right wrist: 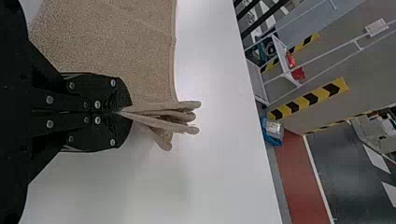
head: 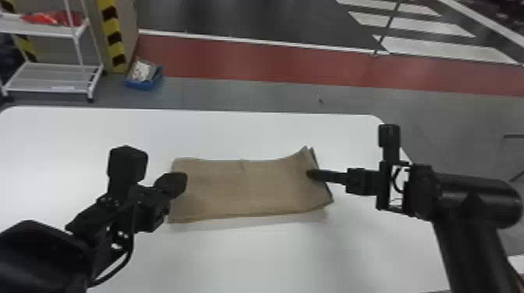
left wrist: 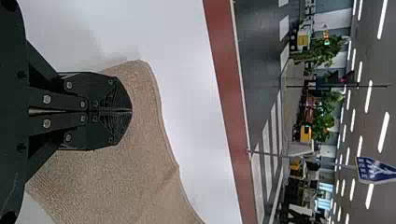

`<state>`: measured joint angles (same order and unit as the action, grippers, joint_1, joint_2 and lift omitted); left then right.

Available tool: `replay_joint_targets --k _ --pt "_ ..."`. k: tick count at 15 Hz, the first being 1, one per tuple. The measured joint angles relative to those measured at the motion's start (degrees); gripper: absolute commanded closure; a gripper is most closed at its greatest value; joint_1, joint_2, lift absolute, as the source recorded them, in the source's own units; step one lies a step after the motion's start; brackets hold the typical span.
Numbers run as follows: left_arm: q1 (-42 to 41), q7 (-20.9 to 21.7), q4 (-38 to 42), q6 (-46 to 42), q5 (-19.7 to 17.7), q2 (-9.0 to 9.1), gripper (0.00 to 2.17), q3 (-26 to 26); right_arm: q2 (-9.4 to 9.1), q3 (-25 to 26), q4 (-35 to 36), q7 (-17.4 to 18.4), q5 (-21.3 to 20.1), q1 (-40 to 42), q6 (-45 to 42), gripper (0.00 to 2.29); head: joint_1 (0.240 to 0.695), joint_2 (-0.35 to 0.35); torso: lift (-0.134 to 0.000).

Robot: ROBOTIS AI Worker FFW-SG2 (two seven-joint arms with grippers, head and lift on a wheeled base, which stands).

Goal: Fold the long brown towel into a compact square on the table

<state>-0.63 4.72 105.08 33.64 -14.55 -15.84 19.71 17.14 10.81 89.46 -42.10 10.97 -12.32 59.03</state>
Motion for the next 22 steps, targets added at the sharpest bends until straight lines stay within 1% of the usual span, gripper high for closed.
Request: replay_joint_targets --k 5,7,9,12,14,16,19,22 --pt "3.12 0.76 -5.68 0.17 1.51 0.19 1.91 0.77 0.28 -0.05 0.21 -0.24 0.13 -0.04 0.97 1.29 0.695 -0.193 -0.124" --pt "3.57 1.44 -7.42 0.24 3.03 0.34 1.92 1.06 0.46 0.06 1.11 -0.94 0.66 0.08 2.66 1.29 0.695 -0.189 -0.124" --pt "3.78 1.59 -8.69 0.23 4.0 0.41 1.91 1.5 0.46 0.06 3.9 -1.02 2.25 0.45 5.89 1.29 0.695 -0.181 -0.124" --pt "3.49 1.6 -8.98 0.23 4.08 0.23 1.92 2.04 0.02 -0.13 9.92 -0.09 5.94 0.46 11.7 1.29 0.695 -0.154 -0.124" --pt "3.04 1.59 -8.74 0.24 4.02 0.25 1.92 2.33 -0.8 -0.39 13.49 0.42 8.2 -0.33 14.85 1.29 0.695 -0.139 -0.124" --pt "2.86 1.53 -8.61 0.46 4.06 0.42 1.91 2.8 -2.15 -0.81 15.38 1.09 9.5 -1.84 17.45 1.29 0.695 -0.116 -0.124" --pt "2.63 1.52 -7.43 2.06 4.08 0.45 1.92 3.23 -4.47 -1.09 15.72 1.33 11.36 -3.15 18.04 1.29 0.695 -0.096 -0.124" --pt "1.83 1.31 -5.38 4.02 4.03 0.53 1.91 3.75 -6.74 -1.57 14.83 1.32 12.26 -3.84 17.57 1.29 0.695 -0.078 -0.124"
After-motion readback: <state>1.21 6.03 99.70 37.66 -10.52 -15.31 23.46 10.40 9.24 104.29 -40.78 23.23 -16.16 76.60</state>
